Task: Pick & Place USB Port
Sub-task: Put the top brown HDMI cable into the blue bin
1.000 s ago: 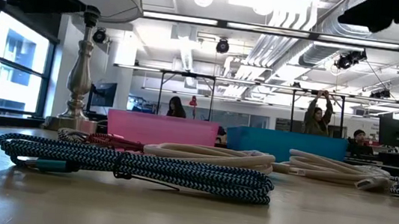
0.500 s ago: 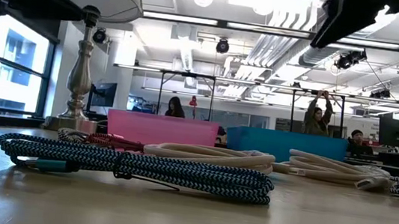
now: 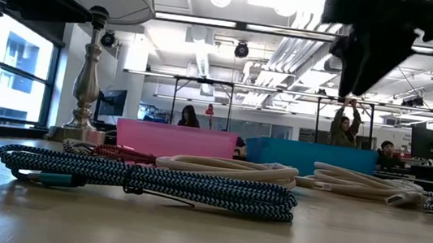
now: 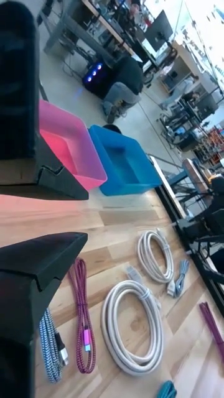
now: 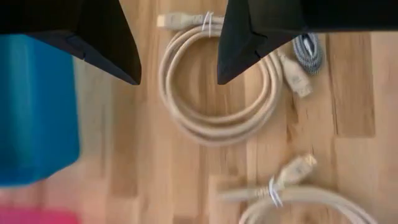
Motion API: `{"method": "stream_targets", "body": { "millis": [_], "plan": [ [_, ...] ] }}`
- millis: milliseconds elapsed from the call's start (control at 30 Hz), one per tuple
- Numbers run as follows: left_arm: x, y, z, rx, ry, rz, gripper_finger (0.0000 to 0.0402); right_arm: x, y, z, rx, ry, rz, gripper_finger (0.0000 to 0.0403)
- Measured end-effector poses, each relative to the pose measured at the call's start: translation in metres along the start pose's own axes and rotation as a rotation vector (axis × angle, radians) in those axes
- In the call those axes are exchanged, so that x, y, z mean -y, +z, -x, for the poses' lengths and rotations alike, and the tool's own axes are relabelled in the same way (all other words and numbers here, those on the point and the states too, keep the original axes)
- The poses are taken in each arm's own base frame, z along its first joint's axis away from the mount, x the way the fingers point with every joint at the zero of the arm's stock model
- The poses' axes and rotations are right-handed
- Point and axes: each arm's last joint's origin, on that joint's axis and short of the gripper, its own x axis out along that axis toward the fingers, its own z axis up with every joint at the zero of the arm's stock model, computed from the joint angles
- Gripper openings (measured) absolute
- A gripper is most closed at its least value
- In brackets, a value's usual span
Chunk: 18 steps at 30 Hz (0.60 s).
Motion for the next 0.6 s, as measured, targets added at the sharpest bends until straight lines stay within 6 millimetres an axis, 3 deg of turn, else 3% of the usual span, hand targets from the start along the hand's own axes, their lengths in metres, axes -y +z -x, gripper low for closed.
{"method": "stream_targets", "body": {
  "millis": [333,600],
  "plan": [
    [0.0,0.0,0.0,-0.003,-0.006,0.007,0.0089,0.02,0.004,-0.042,-0.166,-0.022,0.008,0.02],
    [0.001,0.0,0.0,0.008,-0.024,0.007,0.0089,0.02,0.005,-0.065,-0.256,0.018,0.002,0.0199]
  ]
}}
